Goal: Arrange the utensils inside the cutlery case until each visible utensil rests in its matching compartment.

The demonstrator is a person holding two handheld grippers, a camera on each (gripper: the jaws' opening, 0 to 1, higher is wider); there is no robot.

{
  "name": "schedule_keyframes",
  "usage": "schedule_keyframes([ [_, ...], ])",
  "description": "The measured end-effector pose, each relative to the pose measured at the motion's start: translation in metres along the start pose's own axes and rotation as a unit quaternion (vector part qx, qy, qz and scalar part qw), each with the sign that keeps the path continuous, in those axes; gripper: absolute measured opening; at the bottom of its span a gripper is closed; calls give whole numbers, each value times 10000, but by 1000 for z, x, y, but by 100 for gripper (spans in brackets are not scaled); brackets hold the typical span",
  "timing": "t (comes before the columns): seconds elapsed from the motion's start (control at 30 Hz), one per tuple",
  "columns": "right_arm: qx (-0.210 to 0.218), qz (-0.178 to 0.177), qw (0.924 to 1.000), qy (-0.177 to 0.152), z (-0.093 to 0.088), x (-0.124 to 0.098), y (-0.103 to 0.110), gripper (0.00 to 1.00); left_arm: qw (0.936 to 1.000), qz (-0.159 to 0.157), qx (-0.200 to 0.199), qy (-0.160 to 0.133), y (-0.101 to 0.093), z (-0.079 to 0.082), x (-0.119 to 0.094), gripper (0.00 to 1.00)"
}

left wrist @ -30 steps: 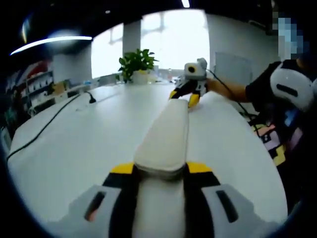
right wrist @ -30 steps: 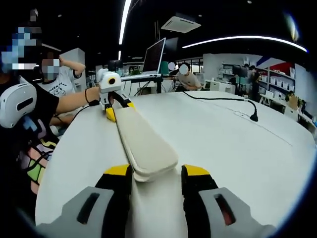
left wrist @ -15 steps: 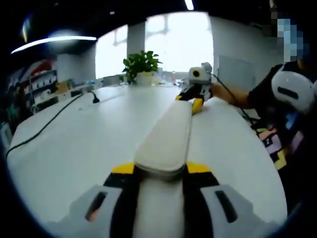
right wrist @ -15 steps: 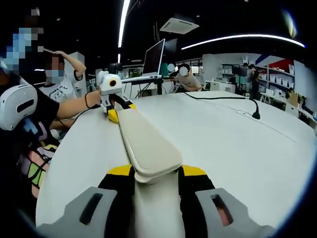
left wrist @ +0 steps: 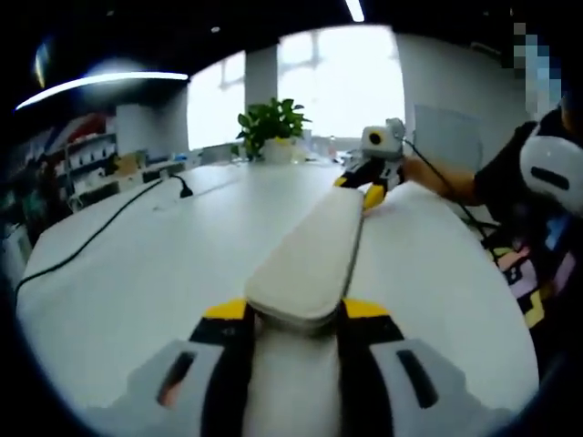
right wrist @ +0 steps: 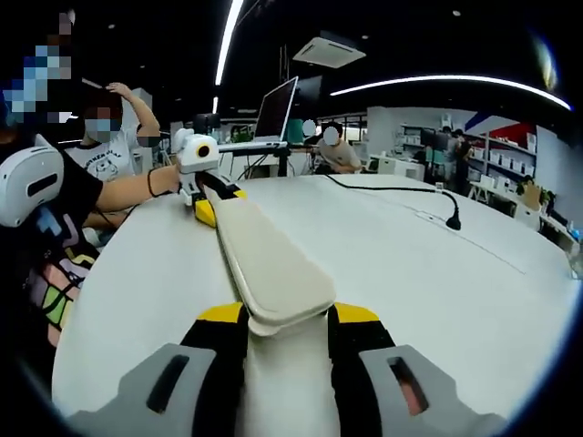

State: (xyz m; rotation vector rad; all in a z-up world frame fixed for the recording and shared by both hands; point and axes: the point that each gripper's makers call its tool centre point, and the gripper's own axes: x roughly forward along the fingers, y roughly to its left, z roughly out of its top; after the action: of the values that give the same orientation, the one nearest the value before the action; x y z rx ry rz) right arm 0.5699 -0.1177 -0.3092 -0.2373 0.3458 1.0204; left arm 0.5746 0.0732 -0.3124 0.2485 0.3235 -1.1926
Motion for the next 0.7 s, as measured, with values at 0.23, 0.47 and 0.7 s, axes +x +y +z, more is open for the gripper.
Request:
schedule_keyframes([
  [0.23, 103, -17, 9999, 74, -13, -6, -18, 35, 9998, 113, 145, 83, -1, 7, 15, 38],
  [0.47, 342, 33, 9994, -1, -13, -3, -25, 35, 9994, 230, -8, 267, 8, 4, 18, 38],
  [0.7, 337, 41, 9994, 11, -11, -2, -17, 34, 9994, 224, -235, 121, 10, 3, 17, 39],
])
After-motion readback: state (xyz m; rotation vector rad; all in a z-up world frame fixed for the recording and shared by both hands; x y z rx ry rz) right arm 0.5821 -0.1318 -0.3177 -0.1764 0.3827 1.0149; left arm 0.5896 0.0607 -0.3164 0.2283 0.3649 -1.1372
